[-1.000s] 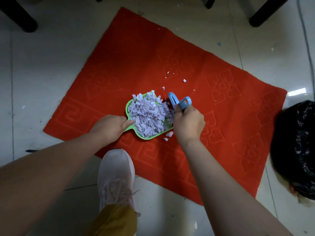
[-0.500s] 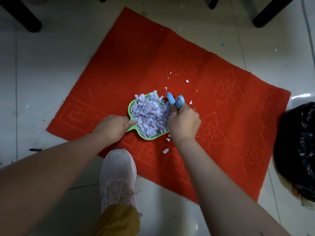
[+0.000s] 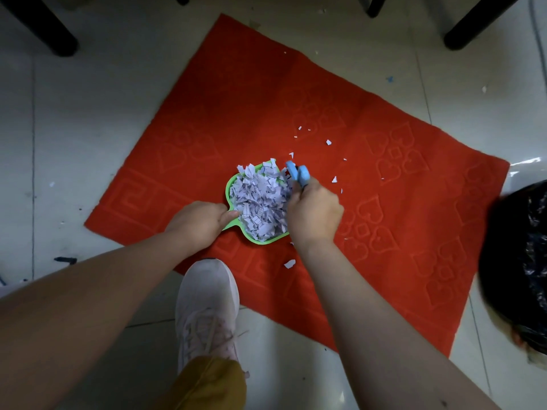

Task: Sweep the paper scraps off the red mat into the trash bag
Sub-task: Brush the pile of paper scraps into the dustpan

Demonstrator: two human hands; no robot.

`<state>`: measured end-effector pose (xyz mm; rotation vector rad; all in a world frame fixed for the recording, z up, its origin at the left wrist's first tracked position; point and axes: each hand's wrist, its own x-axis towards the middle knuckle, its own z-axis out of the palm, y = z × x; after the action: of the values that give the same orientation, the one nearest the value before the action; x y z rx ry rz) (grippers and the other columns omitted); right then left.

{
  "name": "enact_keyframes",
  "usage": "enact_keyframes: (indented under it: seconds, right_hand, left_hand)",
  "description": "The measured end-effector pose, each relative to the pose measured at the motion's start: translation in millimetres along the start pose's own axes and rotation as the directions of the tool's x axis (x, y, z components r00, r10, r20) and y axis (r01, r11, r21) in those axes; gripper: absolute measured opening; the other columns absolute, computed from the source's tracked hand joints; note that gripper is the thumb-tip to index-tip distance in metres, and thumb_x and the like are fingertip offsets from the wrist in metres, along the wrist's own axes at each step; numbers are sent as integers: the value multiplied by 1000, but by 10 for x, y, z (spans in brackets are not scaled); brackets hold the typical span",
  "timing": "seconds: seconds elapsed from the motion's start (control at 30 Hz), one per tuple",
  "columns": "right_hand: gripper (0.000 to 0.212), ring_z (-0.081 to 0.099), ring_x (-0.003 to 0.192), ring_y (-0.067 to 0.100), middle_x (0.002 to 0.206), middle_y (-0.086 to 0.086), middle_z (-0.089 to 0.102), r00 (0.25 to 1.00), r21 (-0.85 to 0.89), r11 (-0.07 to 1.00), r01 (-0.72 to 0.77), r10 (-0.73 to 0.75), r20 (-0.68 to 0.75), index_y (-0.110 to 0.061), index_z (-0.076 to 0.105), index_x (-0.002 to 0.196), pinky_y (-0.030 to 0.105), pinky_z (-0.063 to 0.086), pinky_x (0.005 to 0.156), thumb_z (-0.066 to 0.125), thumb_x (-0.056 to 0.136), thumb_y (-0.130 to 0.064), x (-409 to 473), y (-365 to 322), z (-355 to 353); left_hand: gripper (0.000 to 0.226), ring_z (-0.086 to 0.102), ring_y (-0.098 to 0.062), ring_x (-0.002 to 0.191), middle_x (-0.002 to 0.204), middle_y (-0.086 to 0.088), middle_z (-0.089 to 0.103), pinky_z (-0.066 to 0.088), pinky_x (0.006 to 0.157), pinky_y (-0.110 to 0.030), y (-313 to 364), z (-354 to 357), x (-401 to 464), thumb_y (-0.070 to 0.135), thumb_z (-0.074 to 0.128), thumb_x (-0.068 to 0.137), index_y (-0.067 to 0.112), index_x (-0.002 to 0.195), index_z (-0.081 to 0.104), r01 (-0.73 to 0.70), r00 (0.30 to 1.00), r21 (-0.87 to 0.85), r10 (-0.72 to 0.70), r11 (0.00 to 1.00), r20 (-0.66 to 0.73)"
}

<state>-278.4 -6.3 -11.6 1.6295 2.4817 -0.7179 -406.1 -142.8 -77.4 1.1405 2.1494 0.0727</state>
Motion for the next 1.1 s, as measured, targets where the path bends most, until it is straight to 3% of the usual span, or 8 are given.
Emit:
enact_keyframes:
  seconds: [0.2,0.43,0.6,0.8,1.1]
  right_hand:
    - [24,61,90,37,94,13,67,998,22,998,58,-59,8,-15,60,105,33,30,64,42,98,-28,-104,-90,54]
    - [25,62,91,35,97,12,68,993,17,994,104,-104,-47,-17,59,115,32,28,64,44,96,-25,-185,-89,28]
    - [28,59,93,38,96,14,68,998,108,994,27,-22,-51,-11,62,105,32,25,64,44,97,-31,-189,-79,-109]
    - [33,61,79,36,76,12,66,990,339,940,-26,71,-122,-10,62,79,38,41,66,52,92,-38,-123,32,-258]
    - [34,67,72,24,72,3,69,987,464,885,-41,108,-119,-11,68,78,44,54,71,54,88,-40,115,212,-246]
  left_hand:
    - [52,50,-23,67,61,0,48,42,67,-38,-23,30,-3,54,30,97,16,62,40,-3,1000,-9,3,1000,-10]
    - [50,51,-24,71,64,0,48,39,69,-38,-28,57,5,52,30,97,16,63,39,-3,1000,-38,2,999,-8]
    - [51,49,-23,70,64,0,48,35,65,-35,-72,89,-6,52,29,98,15,65,41,0,1000,-35,-1,999,-13]
    - [50,48,-23,71,63,3,47,35,68,-35,-131,116,-27,52,28,98,16,65,43,25,1000,-38,-26,999,-12]
    - [50,48,-21,62,58,2,48,33,62,-33,-248,129,-84,52,34,96,16,62,42,-2,996,-102,-7,995,-90]
